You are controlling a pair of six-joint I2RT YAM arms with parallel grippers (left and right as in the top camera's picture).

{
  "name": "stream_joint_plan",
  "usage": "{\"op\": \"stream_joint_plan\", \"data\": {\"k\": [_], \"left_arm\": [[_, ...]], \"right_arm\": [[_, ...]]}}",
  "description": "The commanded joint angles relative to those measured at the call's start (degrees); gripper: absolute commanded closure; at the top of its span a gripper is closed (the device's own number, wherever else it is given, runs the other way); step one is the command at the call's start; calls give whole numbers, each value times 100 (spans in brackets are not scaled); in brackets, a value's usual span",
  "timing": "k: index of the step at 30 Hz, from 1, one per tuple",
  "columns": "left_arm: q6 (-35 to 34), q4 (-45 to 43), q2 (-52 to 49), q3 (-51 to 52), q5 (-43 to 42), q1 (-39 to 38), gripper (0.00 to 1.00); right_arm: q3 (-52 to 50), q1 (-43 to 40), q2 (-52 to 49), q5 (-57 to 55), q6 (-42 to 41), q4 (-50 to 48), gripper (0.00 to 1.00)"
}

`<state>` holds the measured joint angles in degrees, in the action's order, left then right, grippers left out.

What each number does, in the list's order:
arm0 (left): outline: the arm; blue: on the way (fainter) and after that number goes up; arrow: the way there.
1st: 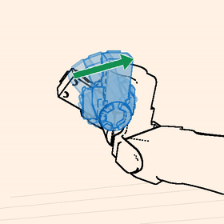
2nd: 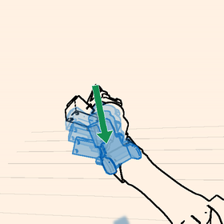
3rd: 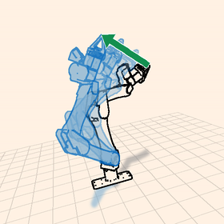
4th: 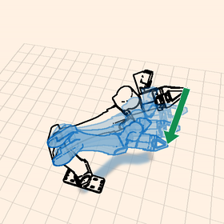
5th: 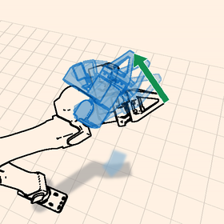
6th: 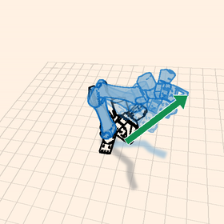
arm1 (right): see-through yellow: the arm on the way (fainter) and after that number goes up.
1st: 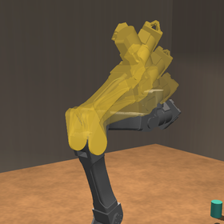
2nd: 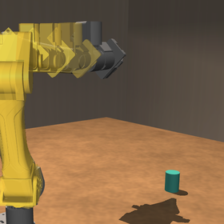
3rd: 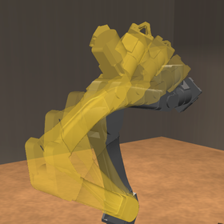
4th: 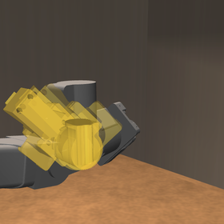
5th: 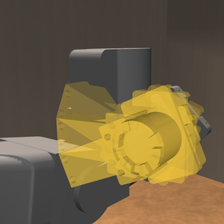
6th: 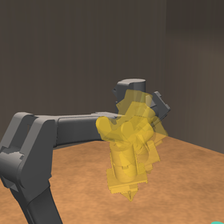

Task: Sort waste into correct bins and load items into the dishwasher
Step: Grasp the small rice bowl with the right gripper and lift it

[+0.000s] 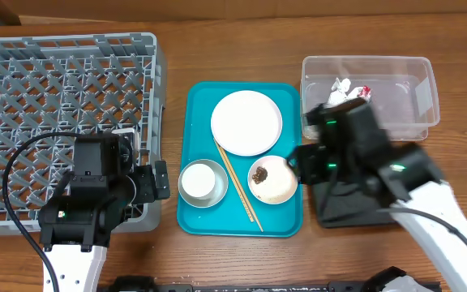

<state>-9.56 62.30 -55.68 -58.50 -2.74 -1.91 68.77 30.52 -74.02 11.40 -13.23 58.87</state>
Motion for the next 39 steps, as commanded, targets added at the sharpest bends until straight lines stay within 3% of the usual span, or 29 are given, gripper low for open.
{"op": "stream_joint_plan", "data": {"k": [1,8,16,19,22,25,31,39], "left_arm": [[-103,-11,17,-140,-26,-35,0],[-101,7,17,-140,-26,-35,0],[-101,7,17,-140,-26,-35,0],[-98,7,17,-140,-24,-35,0],[-101,7,17,-140,-26,-35,0],[-101,7,17,-140,-26,-35,0],[-101,17,17,-140,-26,-35,0],[-101,26,17,-140,-24,-35,0]], "right_arm": [[-20,621,-577,-535,-337,-295,42],[-20,1292,-2009,-566,-942,-866,43],[-20,1556,-2990,-723,-1561,-1169,55],[-20,1561,-3152,-728,-1563,-1176,69],[-20,1561,-3154,-732,-1613,-1185,78],[-13,1558,-3150,-732,-1707,-1134,95],[361,1513,-2881,-992,-1703,-693,96],[706,774,-1591,-911,-1705,-186,96]]}}
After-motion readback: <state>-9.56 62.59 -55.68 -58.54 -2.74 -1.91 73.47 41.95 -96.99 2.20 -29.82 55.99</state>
